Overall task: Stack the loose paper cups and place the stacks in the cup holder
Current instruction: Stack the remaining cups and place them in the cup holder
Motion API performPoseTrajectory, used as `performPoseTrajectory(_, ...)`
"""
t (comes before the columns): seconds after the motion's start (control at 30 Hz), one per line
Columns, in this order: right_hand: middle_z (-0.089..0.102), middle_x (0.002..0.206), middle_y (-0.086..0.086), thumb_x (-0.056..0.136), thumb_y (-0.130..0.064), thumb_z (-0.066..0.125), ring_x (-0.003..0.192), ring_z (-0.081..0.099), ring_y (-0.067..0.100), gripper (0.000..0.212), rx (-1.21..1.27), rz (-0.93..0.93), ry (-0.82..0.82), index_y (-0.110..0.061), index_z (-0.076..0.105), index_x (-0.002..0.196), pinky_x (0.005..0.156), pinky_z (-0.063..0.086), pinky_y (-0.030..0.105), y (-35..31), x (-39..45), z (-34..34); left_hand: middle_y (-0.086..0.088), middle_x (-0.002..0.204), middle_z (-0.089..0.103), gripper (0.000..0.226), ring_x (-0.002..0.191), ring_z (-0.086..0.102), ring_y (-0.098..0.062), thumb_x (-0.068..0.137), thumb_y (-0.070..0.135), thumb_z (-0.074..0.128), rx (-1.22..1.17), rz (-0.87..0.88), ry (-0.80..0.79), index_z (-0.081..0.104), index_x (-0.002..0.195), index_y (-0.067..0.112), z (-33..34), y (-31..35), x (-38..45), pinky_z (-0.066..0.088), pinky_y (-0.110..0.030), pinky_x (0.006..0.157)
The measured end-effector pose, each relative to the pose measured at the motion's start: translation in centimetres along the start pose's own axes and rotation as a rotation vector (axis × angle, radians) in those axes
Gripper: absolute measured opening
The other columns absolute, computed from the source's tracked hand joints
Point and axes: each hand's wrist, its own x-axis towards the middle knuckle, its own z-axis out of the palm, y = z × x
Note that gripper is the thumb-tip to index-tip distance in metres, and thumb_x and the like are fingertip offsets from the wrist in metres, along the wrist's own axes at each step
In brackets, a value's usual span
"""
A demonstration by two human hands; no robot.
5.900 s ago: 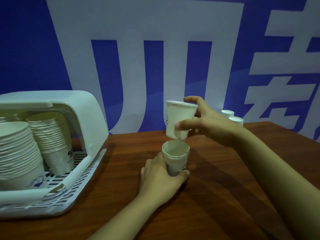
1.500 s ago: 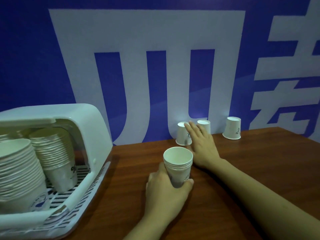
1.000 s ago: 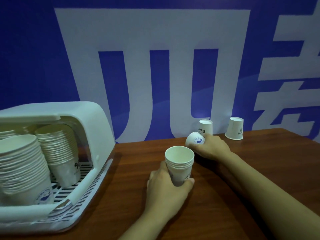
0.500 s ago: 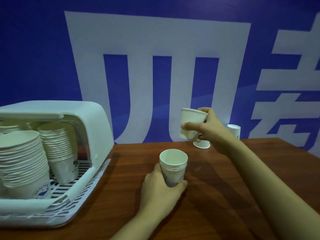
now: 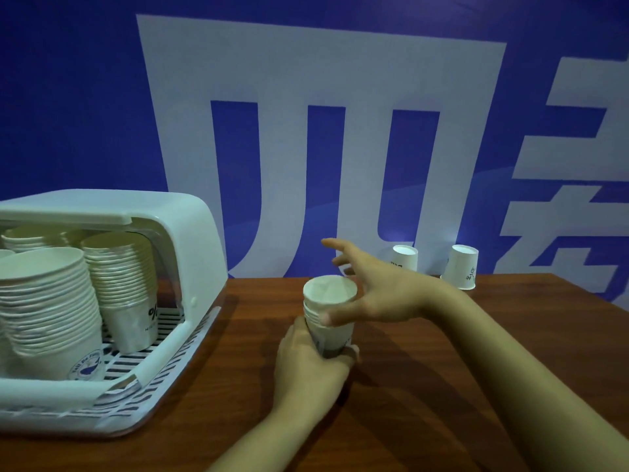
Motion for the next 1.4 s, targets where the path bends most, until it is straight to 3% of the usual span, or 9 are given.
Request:
performPoseTrajectory(0.3, 0.006, 0.173, -0.006, 0.104, -0.066, 0.022, 0.16, 0.007, 0.02, 0.073, -0.143, 0.101, -0.13, -0.028, 0.01, 0.165, 0.128, 0.014, 0.051, -0.8, 1.2, 3.3, 0.012, 0.116, 0.064, 0.06, 0.111, 0.062, -0.012, 0.074, 0.048, 0.082, 0.067, 0.049, -0.004, 0.054, 0.126, 0.034, 0.2, 0.0, 0.2, 0.058, -0.034, 0.09)
performPoseTrajectory(0.53, 0.072, 0.122, 0.001, 0.106, -0.054, 0.04, 0.112, 0.067, 0.016, 0.054, 0.32, 0.074, 0.369, -0.014, 0.074, 0.12, 0.106, 0.05, 0.042, 3.7, 2.6, 2.0, 0.017, 0.114, 0.061, 0.06, 0.112, 0.059, -0.012, 0.069, 0.051, 0.084, 0.138, 0.035, -0.025, 0.056, 0.119, 0.034, 0.2, 0.2, 0.2, 0.057, -0.041, 0.094)
performPoseTrajectory(0.67, 0.061, 0.138, 0.004, 0.102, -0.03, 0.058, 0.125, 0.057, 0.021, 0.035, 0.151, 0.186, 0.769, -0.015, 0.06, 0.133, 0.109, 0.046, 0.05, 10.0, 3.6, 2.3, 0.018, 0.119, 0.059, 0.061, 0.116, 0.056, -0.01, 0.076, 0.046, 0.086, 0.162, 0.049, -0.036, 0.054, 0.125, 0.033, 0.1, 0.1, 0.1, 0.055, -0.032, 0.096)
performPoseTrajectory(0.9, 0.006, 0.173, -0.004, 0.101, -0.038, 0.056, 0.159, 0.006, 0.028, 0.086, -0.278, 0.393, 0.537, -0.033, -0.001, 0.164, 0.122, 0.02, 0.061, 15.1, 3.4, 2.3, 0.025, 0.113, 0.054, 0.057, 0.116, 0.054, -0.007, 0.077, 0.05, 0.085, 0.178, 0.071, -0.065, 0.048, 0.12, 0.043, 0.3, -0.1, 0.0, 0.053, -0.027, 0.096)
performPoseTrajectory(1.03, 0.043, 0.143, 0.007, 0.095, -0.051, 0.056, 0.135, 0.039, 0.032, 0.069, -0.382, 0.395, 0.743, -0.03, 0.031, 0.157, 0.105, 0.034, 0.051, 15.4, 2.9, 3.3, 0.026, 0.11, 0.051, 0.057, 0.116, 0.053, -0.006, 0.078, 0.051, 0.084, 0.192, 0.082, -0.069, 0.043, 0.116, 0.046, 0.5, -0.3, 0.2, 0.052, -0.027, 0.094)
performPoseTrajectory(1.1, 0.034, 0.153, 0.008, 0.096, -0.054, 0.055, 0.143, 0.031, 0.032, 0.061, -0.415, 0.361, 0.84, -0.029, 0.042, 0.15, 0.108, 0.032, 0.051, 15.4, 2.9, 3.0, 0.026, 0.111, 0.053, 0.058, 0.117, 0.054, -0.007, 0.077, 0.052, 0.084, 0.191, 0.086, -0.07, 0.045, 0.119, 0.045, 0.6, -0.4, 0.2, 0.053, -0.027, 0.094)
performPoseTrajectory(1.2, -0.003, 0.173, -0.002, 0.099, -0.058, 0.051, 0.16, -0.007, 0.028, 0.081, -0.477, 0.31, 0.584, -0.034, 0.007, 0.163, 0.123, 0.016, 0.057, 15.7, 3.3, 2.5, 0.025, 0.114, 0.056, 0.058, 0.117, 0.055, -0.007, 0.076, 0.053, 0.084, 0.191, 0.088, -0.072, 0.049, 0.122, 0.044, 0.5, -0.5, 0.2, 0.056, -0.031, 0.096)
performPoseTrajectory(1.27, 0.021, 0.171, 0.004, 0.098, -0.055, 0.05, 0.159, 0.005, 0.03, 0.081, -0.49, 0.284, 0.459, -0.032, 0.009, 0.164, 0.123, 0.017, 0.053, 16.1, 3.1, 2.8, 0.026, 0.114, 0.056, 0.058, 0.118, 0.055, -0.006, 0.076, 0.052, 0.084, 0.189, 0.094, -0.074, 0.048, 0.12, 0.045, 0.4, -0.5, 0.1, 0.053, -0.028, 0.095)
performPoseTrajectory(1.4, 0.067, 0.125, 0.009, 0.091, -0.046, 0.054, 0.12, 0.055, 0.031, 0.058, -0.354, 0.19, 0.887, -0.017, 0.053, 0.14, 0.098, 0.043, 0.046, 15.6, 2.7, 2.6, 0.024, 0.117, 0.059, 0.058, 0.117, 0.056, -0.006, 0.076, 0.051, 0.084, 0.185, 0.106, -0.068, 0.052, 0.123, 0.041, 0.4, -0.4, 0.2, 0.052, -0.027, 0.093)
